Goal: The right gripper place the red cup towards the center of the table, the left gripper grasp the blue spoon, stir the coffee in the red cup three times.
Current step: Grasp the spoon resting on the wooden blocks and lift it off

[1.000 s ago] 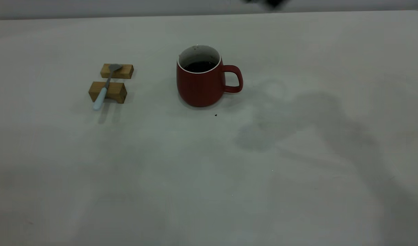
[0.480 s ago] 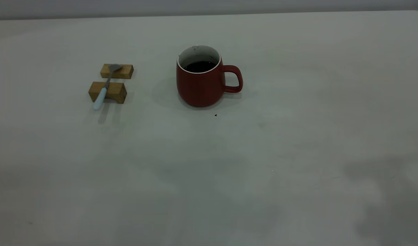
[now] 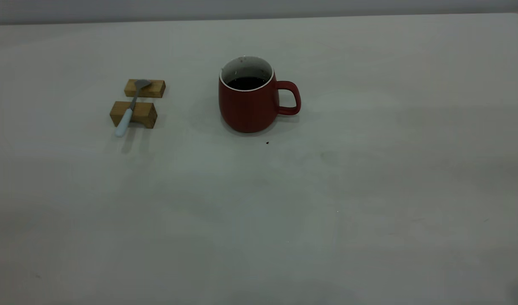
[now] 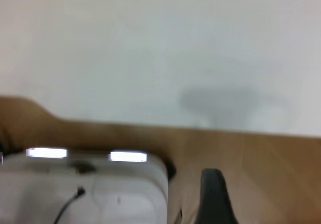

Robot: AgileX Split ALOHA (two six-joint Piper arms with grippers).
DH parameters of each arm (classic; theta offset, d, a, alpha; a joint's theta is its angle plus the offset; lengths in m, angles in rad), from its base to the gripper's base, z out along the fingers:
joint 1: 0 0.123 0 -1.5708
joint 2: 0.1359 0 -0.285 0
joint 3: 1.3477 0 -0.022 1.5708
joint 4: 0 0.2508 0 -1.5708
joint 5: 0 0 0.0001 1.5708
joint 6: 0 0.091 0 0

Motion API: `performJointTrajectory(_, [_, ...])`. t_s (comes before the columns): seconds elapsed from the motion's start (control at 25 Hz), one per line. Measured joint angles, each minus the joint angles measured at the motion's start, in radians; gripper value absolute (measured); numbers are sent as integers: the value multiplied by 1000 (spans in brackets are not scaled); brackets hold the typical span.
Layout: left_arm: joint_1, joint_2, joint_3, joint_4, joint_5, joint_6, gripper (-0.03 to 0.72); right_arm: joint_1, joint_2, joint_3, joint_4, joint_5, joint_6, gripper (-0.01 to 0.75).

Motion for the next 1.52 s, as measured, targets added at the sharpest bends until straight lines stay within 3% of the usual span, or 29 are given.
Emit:
performJointTrajectory(0.56, [0, 0, 0, -1, 0, 0, 237, 23, -453, 22, -77, 44, 149, 572])
performJointTrajectory(0.76, [0, 0, 0, -1, 0, 0, 237, 79, -512, 22, -77, 48, 152, 572])
performJointTrajectory(1.52, [0, 0, 0, -1, 0, 1, 237, 61, -592, 22, -77, 52, 152, 572])
